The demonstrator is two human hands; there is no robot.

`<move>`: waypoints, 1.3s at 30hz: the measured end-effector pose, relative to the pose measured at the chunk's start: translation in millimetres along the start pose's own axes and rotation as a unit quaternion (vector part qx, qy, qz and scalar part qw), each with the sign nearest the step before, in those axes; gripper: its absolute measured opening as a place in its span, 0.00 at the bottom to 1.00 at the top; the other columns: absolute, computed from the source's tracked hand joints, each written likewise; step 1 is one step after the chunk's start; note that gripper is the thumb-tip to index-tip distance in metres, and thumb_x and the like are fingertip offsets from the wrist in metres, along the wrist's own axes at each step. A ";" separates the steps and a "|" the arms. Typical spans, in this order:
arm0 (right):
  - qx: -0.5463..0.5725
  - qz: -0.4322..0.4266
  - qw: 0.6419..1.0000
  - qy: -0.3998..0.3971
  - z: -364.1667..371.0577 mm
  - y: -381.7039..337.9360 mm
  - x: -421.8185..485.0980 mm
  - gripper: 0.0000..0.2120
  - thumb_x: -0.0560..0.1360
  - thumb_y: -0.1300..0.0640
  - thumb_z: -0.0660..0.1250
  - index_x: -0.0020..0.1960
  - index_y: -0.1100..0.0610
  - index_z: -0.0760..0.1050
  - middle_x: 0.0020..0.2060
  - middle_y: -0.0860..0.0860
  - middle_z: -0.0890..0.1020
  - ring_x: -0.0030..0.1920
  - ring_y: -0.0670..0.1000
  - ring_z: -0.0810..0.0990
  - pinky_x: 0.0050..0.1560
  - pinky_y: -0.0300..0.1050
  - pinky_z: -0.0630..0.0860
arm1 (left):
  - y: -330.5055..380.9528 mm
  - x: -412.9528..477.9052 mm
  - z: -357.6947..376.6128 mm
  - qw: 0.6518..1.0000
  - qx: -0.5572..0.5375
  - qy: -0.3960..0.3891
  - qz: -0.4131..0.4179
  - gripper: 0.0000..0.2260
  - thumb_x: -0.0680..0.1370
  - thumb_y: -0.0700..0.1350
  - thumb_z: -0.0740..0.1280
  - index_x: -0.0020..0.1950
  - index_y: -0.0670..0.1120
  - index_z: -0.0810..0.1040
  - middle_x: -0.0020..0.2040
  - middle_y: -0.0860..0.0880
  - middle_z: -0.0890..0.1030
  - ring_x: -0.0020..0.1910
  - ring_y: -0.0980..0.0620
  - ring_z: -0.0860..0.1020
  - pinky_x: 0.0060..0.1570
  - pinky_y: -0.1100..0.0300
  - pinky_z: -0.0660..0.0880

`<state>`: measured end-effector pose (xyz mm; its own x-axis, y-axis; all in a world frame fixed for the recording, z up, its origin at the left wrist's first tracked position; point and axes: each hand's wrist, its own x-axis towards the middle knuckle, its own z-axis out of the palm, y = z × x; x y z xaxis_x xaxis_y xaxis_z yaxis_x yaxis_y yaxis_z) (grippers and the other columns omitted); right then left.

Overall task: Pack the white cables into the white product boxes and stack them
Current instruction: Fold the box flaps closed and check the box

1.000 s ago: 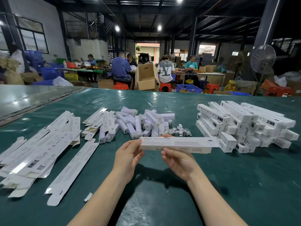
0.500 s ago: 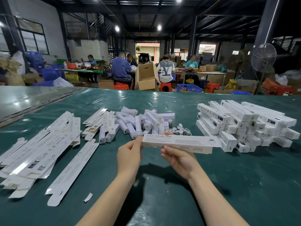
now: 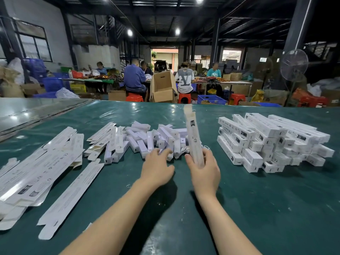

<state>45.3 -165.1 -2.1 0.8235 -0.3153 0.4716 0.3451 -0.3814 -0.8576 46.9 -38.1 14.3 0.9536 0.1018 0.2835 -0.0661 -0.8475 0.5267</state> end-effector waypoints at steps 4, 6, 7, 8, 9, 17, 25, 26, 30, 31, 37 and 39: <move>-0.027 0.020 0.996 -0.080 1.3 2.9 3.9 0.12 0.73 0.43 0.63 0.44 0.52 0.68 0.41 0.50 0.74 0.41 0.52 0.70 0.37 0.43 0.56 | -1.9 33.1 11.6 0.978 0.130 -0.164 0.006 0.30 0.76 0.53 0.61 0.75 0.56 0.53 0.76 0.44 0.50 0.75 0.44 0.46 0.71 0.47 0.53; -0.068 0.024 0.994 -0.086 -0.5 5.6 5.1 0.15 0.74 0.40 0.59 0.44 0.52 0.69 0.41 0.51 0.74 0.41 0.53 0.69 0.39 0.45 0.58 | -5.6 36.7 20.7 0.972 0.175 -0.158 0.008 0.28 0.75 0.57 0.60 0.74 0.55 0.57 0.74 0.46 0.56 0.74 0.45 0.49 0.69 0.46 0.57; -0.083 0.024 0.993 -0.083 -1.4 6.2 5.1 0.16 0.74 0.38 0.57 0.44 0.52 0.69 0.41 0.51 0.73 0.41 0.53 0.69 0.39 0.46 0.59 | -7.1 36.3 23.8 0.974 0.193 -0.122 0.010 0.25 0.75 0.57 0.60 0.71 0.54 0.62 0.72 0.46 0.62 0.72 0.46 0.55 0.66 0.48 0.62; -0.101 0.021 0.991 -0.079 -1.9 6.4 4.7 0.18 0.74 0.38 0.56 0.44 0.53 0.69 0.41 0.50 0.73 0.40 0.54 0.70 0.39 0.46 0.59 | -8.4 34.8 24.7 0.979 0.189 -0.070 0.008 0.21 0.74 0.56 0.61 0.66 0.52 0.68 0.67 0.46 0.69 0.68 0.46 0.63 0.60 0.50 0.66; -0.126 0.012 0.989 -0.076 -2.2 6.8 4.0 0.19 0.74 0.38 0.56 0.45 0.54 0.70 0.41 0.50 0.72 0.41 0.55 0.71 0.39 0.46 0.60 | -9.5 32.9 23.3 0.988 0.156 -0.010 -0.002 0.16 0.74 0.54 0.62 0.60 0.50 0.71 0.60 0.46 0.74 0.61 0.45 0.69 0.53 0.53 0.69; -0.313 -0.074 0.942 -0.097 0.1 7.2 1.8 0.20 0.77 0.42 0.58 0.67 0.46 0.66 0.52 0.47 0.76 0.54 0.51 0.73 0.54 0.45 0.59 | -50.1 -2.0 -25.8 0.844 -0.460 0.254 -0.110 0.05 0.79 0.39 0.59 0.47 0.48 0.65 0.44 0.45 0.74 0.34 0.49 0.77 0.28 0.59 0.77; -0.305 -0.123 0.928 -0.173 -7.3 3.7 3.0 0.12 0.75 0.39 0.58 0.54 0.42 0.72 0.39 0.43 0.73 0.48 0.48 0.73 0.45 0.46 0.51 | -64.9 -14.0 -59.9 0.787 -0.570 0.223 -0.079 0.12 0.78 0.35 0.60 0.42 0.52 0.66 0.35 0.47 0.70 0.25 0.58 0.71 0.25 0.67 0.70; -0.297 -0.129 0.927 -0.188 -8.2 3.6 3.4 0.11 0.75 0.40 0.58 0.54 0.42 0.73 0.38 0.43 0.72 0.47 0.47 0.73 0.45 0.46 0.52 | -66.8 -14.3 -60.2 0.802 -0.546 0.233 -0.070 0.13 0.77 0.34 0.61 0.44 0.53 0.67 0.35 0.47 0.70 0.26 0.56 0.71 0.28 0.65 0.70; -0.264 -0.144 0.923 -0.241 -9.3 2.7 4.5 0.11 0.75 0.41 0.59 0.55 0.41 0.72 0.39 0.43 0.74 0.47 0.47 0.73 0.50 0.46 0.55 | -71.2 -16.4 -63.4 0.775 -0.577 0.252 -0.052 0.11 0.77 0.34 0.63 0.44 0.50 0.70 0.36 0.48 0.73 0.26 0.60 0.73 0.32 0.66 0.73; -0.245 -0.141 0.927 -0.245 -9.8 2.6 4.8 0.10 0.75 0.41 0.60 0.54 0.41 0.72 0.39 0.43 0.75 0.46 0.47 0.73 0.51 0.45 0.56 | -71.2 -16.7 -64.1 0.772 -0.584 0.245 -0.045 0.10 0.76 0.34 0.63 0.44 0.49 0.72 0.36 0.48 0.74 0.27 0.60 0.74 0.32 0.67 0.74; -0.167 -0.110 0.946 -0.254 -13.1 5.5 6.2 0.07 0.75 0.45 0.62 0.52 0.43 0.74 0.34 0.45 0.76 0.38 0.46 0.72 0.52 0.45 0.64 | -65.9 -17.8 -63.0 0.770 -0.613 0.178 -0.027 0.10 0.76 0.32 0.61 0.45 0.46 0.75 0.32 0.52 0.82 0.30 0.56 0.80 0.37 0.64 0.79; -0.177 -0.112 0.943 -0.257 -12.4 5.0 6.7 0.07 0.75 0.45 0.62 0.52 0.43 0.74 0.35 0.45 0.77 0.38 0.47 0.72 0.54 0.46 0.64 | -65.9 -17.9 -65.1 0.795 -0.580 0.176 -0.021 0.10 0.76 0.31 0.62 0.46 0.46 0.77 0.30 0.52 0.81 0.29 0.57 0.79 0.37 0.65 0.79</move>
<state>47.0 -179.8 -0.6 0.8889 0.2361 0.3926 0.4391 -0.6834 -0.5832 15.0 49.9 26.6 0.8342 0.4305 0.3446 -0.4570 0.1899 0.8690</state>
